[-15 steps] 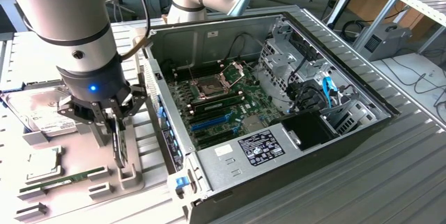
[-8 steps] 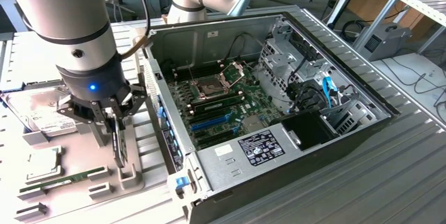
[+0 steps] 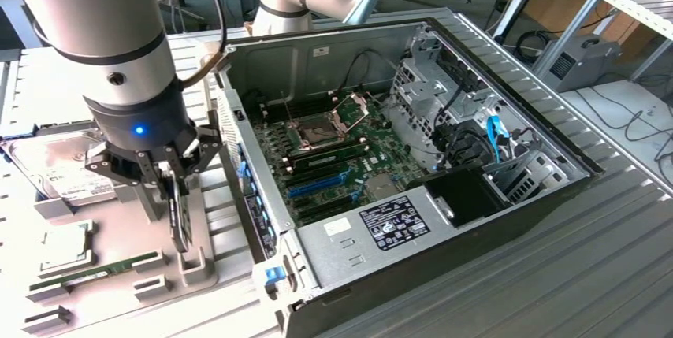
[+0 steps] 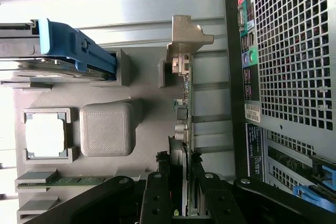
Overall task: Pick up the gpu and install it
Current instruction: 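Pick up the gpu and move the gpu toward the slot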
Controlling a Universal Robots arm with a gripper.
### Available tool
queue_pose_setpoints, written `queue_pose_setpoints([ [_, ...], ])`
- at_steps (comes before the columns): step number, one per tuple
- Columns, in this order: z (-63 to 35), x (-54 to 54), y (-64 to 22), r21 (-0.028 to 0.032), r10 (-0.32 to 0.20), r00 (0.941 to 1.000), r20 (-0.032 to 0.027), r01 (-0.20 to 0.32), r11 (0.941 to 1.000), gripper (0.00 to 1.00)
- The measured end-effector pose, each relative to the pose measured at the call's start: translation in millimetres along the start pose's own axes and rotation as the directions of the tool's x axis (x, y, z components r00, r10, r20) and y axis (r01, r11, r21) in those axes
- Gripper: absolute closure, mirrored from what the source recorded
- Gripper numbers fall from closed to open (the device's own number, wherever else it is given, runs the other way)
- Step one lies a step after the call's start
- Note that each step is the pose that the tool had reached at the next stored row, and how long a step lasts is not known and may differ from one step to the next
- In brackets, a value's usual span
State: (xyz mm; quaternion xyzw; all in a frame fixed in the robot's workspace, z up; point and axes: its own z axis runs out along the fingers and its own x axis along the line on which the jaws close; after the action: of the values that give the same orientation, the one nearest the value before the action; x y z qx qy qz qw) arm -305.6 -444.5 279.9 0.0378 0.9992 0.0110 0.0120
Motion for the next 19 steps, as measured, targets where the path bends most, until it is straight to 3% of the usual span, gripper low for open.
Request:
queue_pose_setpoints([
  [19,-5.5,-0.1,0.1,0.0001,0.0,1.0,-0.0001,0.0,1.0,0.74],
])
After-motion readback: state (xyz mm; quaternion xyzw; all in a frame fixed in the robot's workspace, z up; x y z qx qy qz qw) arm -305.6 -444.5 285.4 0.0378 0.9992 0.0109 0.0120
